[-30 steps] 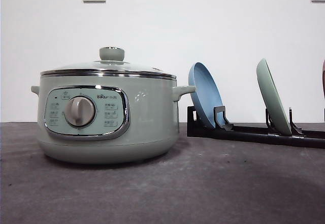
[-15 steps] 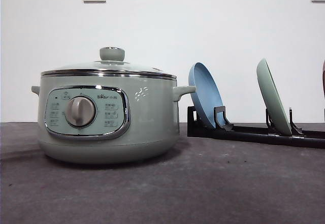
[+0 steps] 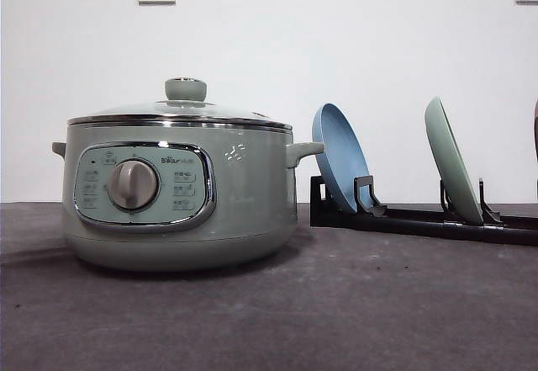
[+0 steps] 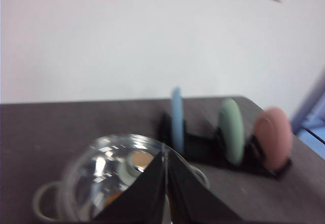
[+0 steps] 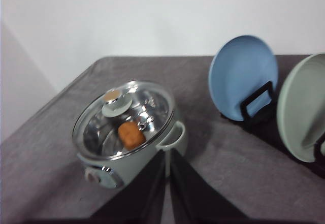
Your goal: Transfer potato from steamer to green plate
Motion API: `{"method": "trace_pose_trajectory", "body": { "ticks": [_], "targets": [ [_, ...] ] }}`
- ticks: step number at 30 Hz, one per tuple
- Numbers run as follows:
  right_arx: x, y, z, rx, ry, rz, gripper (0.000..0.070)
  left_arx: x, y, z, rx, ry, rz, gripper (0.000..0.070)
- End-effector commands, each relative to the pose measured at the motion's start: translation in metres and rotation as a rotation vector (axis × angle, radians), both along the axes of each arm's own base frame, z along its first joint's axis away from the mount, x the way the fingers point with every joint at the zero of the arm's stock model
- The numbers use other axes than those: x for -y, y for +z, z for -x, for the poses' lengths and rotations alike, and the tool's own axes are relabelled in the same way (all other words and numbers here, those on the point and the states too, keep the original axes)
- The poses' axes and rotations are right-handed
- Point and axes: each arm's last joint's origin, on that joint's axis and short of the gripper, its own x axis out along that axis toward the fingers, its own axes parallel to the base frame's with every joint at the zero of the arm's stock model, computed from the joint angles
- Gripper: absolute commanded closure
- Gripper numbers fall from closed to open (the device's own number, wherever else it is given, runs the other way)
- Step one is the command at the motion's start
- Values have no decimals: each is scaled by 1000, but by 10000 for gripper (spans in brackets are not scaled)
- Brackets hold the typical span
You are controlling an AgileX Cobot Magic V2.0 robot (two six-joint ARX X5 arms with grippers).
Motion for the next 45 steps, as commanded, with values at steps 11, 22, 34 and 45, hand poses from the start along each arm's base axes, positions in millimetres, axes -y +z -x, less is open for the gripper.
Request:
{"method": "trace_pose_trajectory", "body": {
  "ticks": [11, 22, 34, 45],
  "targets": [
    [-12, 1, -22, -29, 143, 80, 696, 21, -6, -15, -62, -264, -144, 700],
    [-13, 0, -23, 11, 163, 130, 696, 26, -8, -22, -80, -281, -152, 656],
    [-13, 0, -23, 1, 155, 120, 213, 27, -9, -25, -81, -282, -152, 123],
    [-13, 0, -23, 0, 156, 119, 105, 27, -8, -24, -80, -285, -150, 0]
  ]
}}
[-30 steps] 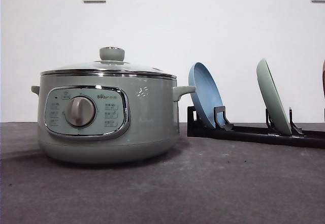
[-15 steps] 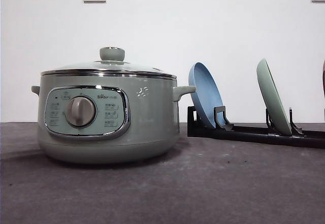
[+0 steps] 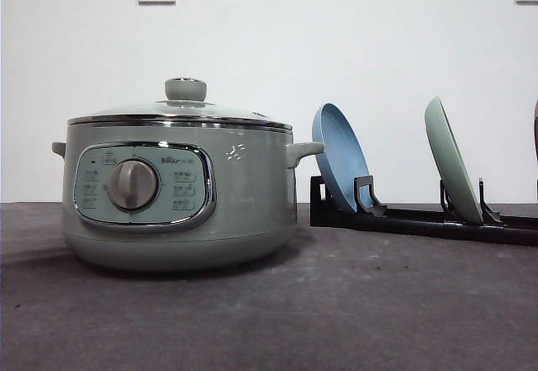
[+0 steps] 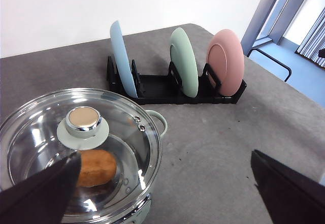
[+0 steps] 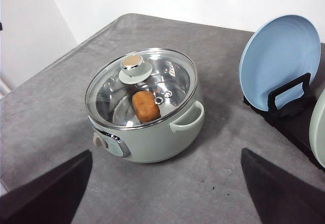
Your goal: Transfer potato from steamer to green plate
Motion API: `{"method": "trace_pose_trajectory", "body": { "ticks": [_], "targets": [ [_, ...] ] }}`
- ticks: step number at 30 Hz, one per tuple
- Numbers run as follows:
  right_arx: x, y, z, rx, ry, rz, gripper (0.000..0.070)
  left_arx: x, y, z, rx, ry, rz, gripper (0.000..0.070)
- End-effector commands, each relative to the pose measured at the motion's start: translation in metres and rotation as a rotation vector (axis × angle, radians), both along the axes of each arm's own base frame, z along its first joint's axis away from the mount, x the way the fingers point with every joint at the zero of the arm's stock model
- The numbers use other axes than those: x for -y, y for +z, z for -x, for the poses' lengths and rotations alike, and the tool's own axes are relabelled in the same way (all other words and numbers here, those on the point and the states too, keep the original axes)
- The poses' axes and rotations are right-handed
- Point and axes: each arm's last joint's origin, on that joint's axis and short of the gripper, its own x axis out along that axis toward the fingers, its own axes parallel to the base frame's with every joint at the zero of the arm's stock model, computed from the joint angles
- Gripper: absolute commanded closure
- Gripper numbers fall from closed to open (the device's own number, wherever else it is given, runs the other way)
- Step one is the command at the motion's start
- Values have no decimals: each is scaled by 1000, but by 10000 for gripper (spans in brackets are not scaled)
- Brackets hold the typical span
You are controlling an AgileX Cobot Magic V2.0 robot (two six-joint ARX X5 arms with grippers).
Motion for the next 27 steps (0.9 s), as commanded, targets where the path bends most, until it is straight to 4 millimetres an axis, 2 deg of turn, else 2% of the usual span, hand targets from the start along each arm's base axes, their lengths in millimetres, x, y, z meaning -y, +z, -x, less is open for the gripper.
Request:
{"method": "trace_pose_trajectory", "body": {
  "ticks": [1, 7, 11, 20, 27],
  "targets": [
    [0, 5, 0, 15, 3, -6, 105, 1, 7, 0, 31, -14, 7, 0],
    [0, 5, -1, -13, -11, -32, 105, 1, 7, 0, 30, -14, 7, 0],
    [-2, 1, -13, -85, -40, -58, 105, 1, 7, 0, 29, -14, 7, 0],
    [-11, -16, -69, -278, -97, -103, 105, 3, 4, -5, 12, -14, 1, 0],
    [-10, -18, -131, -341, -155, -106, 105, 4, 2, -9, -5, -15, -5, 0]
  ]
}}
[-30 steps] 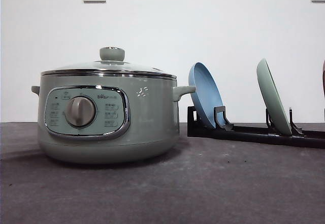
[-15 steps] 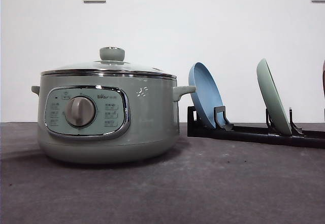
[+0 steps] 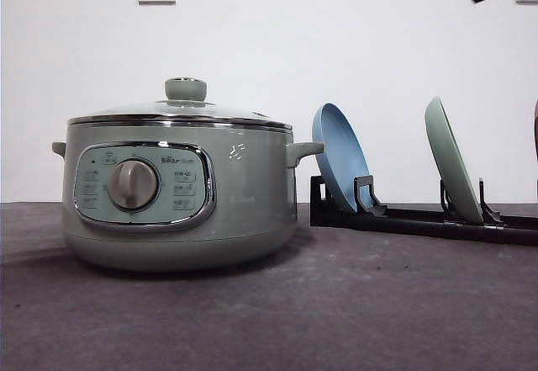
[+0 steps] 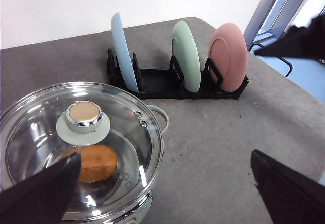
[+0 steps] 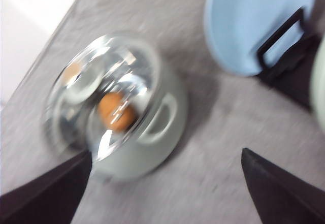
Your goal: Transfer potato from steamer to green plate
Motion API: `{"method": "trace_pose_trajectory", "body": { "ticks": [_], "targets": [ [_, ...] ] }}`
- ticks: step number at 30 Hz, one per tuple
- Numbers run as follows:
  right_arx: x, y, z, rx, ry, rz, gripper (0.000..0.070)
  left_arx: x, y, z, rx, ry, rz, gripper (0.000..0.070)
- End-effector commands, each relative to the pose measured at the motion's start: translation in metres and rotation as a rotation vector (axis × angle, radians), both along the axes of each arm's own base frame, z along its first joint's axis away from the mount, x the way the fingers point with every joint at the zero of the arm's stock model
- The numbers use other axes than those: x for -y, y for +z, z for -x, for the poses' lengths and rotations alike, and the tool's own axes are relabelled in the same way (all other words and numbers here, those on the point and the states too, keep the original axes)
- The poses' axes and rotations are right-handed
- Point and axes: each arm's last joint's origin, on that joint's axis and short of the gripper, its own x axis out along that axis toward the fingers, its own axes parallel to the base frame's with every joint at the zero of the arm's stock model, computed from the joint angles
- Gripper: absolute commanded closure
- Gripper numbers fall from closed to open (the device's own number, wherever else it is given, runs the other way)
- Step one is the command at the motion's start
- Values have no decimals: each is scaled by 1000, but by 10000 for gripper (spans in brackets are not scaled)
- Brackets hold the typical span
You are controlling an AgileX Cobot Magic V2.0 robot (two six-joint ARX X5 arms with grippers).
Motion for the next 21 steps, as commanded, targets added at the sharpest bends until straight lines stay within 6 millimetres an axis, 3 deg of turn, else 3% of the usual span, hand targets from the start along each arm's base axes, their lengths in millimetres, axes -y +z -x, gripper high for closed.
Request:
{"method": "trace_pose_trajectory", "body": {
  "ticks": [1, 12, 21],
  "targets": [
    [0, 3, -18, -7, -29, -3, 105, 1, 6, -1, 21, -15, 4, 0],
    [18, 1, -115, -49, -183, 48, 107, 2, 3, -2, 0, -16, -5, 0],
    [29, -27, -166, -105, -238, 64, 153, 1, 1, -1, -26, -17, -16, 0]
  ]
}}
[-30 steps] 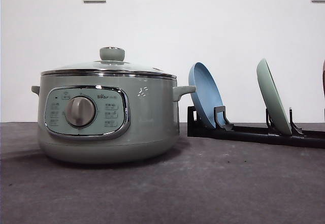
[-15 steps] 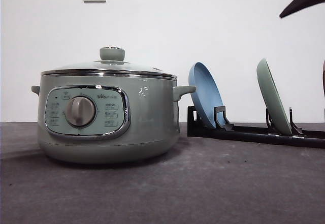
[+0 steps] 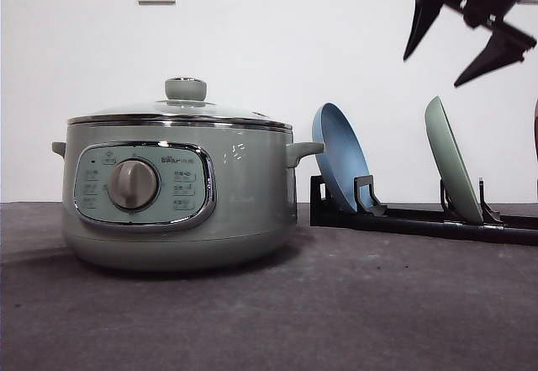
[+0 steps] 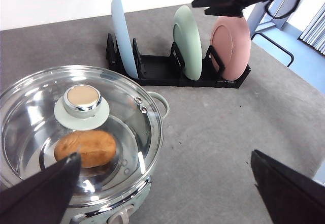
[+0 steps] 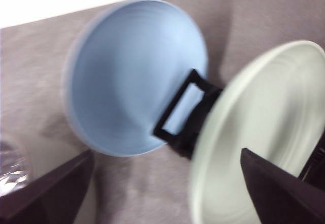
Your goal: Transfer potato from steamer to green plate
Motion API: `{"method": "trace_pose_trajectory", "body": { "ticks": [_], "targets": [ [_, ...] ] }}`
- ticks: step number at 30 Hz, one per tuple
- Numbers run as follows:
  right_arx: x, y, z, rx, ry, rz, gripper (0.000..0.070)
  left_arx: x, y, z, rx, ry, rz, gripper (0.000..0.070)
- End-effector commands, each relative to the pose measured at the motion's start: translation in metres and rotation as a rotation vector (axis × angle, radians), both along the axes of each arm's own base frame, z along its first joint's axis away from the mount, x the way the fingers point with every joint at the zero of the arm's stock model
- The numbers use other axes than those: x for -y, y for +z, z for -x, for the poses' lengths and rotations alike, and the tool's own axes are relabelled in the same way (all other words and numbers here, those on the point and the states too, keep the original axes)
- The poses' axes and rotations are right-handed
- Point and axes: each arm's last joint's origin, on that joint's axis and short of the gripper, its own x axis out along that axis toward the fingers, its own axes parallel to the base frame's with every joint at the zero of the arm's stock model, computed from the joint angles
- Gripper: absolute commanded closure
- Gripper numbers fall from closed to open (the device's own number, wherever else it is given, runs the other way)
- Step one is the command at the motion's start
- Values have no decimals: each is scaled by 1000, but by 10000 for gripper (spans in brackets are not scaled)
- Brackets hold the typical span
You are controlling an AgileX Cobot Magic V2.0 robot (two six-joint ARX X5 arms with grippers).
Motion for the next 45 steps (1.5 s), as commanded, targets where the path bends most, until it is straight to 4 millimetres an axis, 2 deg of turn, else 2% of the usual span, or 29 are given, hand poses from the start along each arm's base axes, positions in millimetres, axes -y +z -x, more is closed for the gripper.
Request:
{"method": "trace_pose_trajectory", "body": {
  "ticks": [1, 6, 11, 15, 18, 24, 27, 31, 34, 39, 45],
  "targets": [
    [1, -3, -10, 3, -15, -4, 160, 1, 6, 0, 27, -17, 2, 0],
    [4, -19, -23, -13, -54, 23, 173, 1, 6, 0, 25, -17, 2, 0],
    [6, -29, -31, -26, -63, 18, 302, 1, 6, 0, 26, -17, 2, 0],
    [6, -30, -32, -23, -66, 17, 325, 1, 6, 0, 26, -17, 2, 0],
    [6, -29, -32, -17, -66, 16, 380, 1, 6, 0, 26, -17, 2, 0],
    [6, -29, -32, -16, -65, 12, 389, 1, 6, 0, 29, -18, 0, 0],
    [6, -29, -32, -17, -65, 12, 447, 1, 6, 0, 34, -20, -4, 0],
    [6, -29, -32, -19, -65, 12, 459, 1, 6, 0, 34, -21, -5, 0],
    [6, -29, -32, -17, -65, 12, 509, 1, 6, 0, 34, -21, -5, 0],
    [5, -29, -32, -19, -53, -1, 545, 1, 6, 0, 35, -21, -6, 0],
    [5, -33, -35, -32, -57, -31, 549, 1, 6, 0, 37, -22, -7, 0]
  ]
}}
